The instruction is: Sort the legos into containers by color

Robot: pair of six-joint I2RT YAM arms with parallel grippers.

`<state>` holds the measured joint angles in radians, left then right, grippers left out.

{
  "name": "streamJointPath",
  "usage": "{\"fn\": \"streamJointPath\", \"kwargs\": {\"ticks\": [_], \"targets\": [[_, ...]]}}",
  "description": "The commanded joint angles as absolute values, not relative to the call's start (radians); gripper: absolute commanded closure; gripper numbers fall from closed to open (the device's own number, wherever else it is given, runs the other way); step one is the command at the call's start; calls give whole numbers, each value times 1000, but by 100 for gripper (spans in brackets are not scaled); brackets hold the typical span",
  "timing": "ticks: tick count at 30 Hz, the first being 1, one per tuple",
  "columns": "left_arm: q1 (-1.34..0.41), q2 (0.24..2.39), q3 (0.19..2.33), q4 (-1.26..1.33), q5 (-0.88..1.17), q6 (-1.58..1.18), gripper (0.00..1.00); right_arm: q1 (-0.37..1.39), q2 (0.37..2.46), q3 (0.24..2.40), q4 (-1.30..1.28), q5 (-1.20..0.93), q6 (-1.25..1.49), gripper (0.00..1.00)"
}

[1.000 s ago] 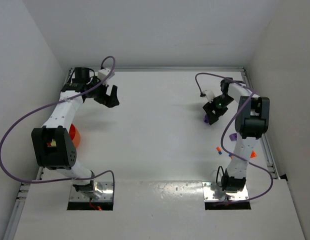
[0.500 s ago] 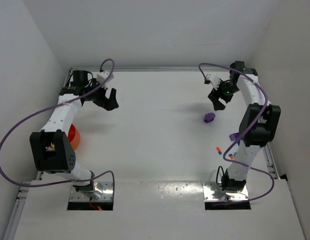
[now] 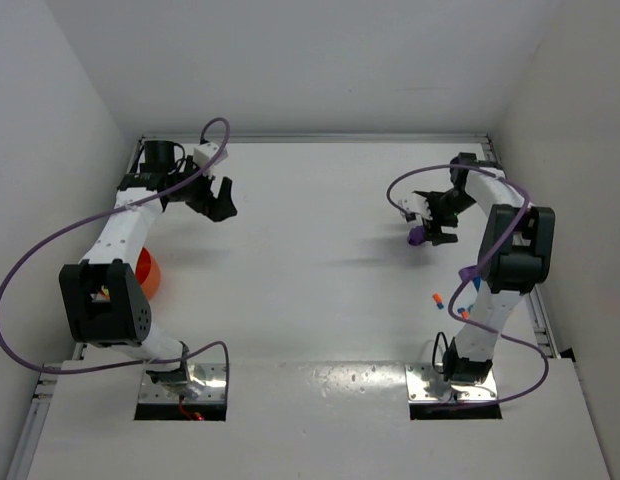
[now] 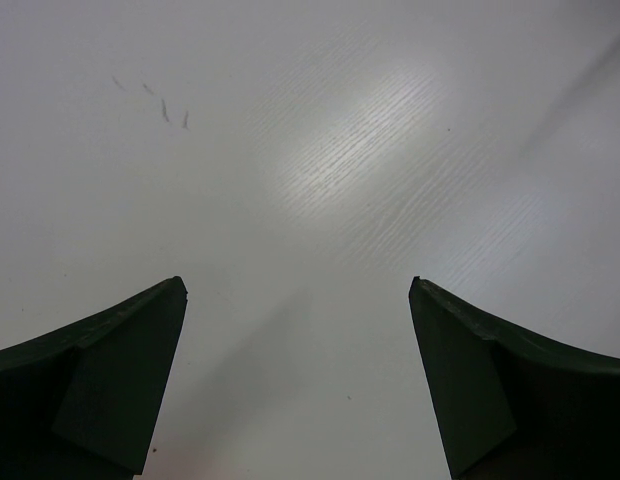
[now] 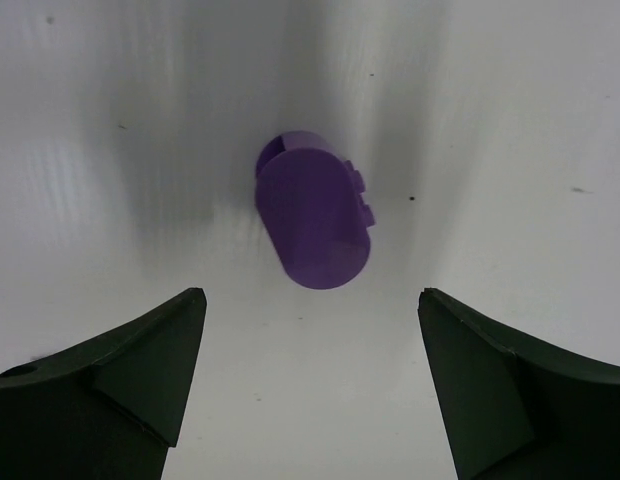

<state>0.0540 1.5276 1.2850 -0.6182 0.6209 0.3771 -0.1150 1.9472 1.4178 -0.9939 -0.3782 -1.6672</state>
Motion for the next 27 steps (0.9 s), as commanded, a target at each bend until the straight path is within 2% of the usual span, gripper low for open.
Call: {"fn": "streamJointPath", "kwargs": {"ticks": [1,14,22,25,27], "targets": [[74,1508,1289,-603,650,387,0,-107,1962,1437,-908,-442,-1808,13],[74,1549,1307,-603,641,387,0,-55,2069,1499,-954,-420,-1836,13],[74,1559,1307,-603,641,387,0,-44,2098,1499,-973,-393,-1836,27],[74,1559,1307,-603,641,387,0,-35,2109,1499,-973,-382,-1836,36],[74,1559,1307,-603,641,387,0,-35,2118,1499,-982,-373,-1827,37]]}}
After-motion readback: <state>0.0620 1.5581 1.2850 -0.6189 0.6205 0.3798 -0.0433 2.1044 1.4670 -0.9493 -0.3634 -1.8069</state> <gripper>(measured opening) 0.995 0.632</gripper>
